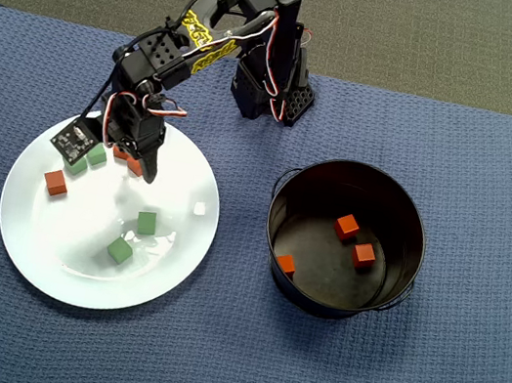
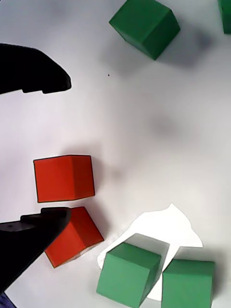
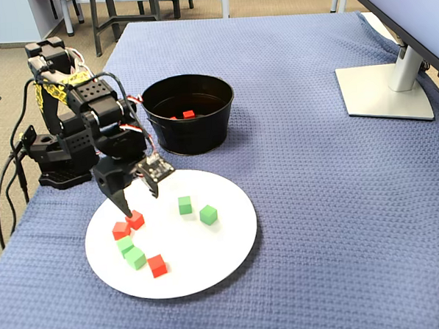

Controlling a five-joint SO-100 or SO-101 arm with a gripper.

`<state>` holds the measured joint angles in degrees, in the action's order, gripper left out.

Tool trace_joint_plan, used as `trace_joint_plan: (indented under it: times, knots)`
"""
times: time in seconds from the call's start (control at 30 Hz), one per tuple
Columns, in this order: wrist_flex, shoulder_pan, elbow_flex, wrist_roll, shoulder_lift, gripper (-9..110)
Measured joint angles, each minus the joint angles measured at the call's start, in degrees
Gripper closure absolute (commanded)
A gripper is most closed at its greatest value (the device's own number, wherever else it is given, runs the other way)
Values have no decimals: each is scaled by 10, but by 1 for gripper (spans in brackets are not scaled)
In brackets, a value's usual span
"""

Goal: Pick up the red cubes from the white plate and place them in the black recipient

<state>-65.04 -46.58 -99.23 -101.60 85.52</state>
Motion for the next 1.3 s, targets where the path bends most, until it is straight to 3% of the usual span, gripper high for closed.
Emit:
trace_joint_plan:
  times: [0.5, 1.3]
  knots:
    - [-11, 0, 100, 11, -118, 80]
    - [46, 0, 38, -1, -128, 81]
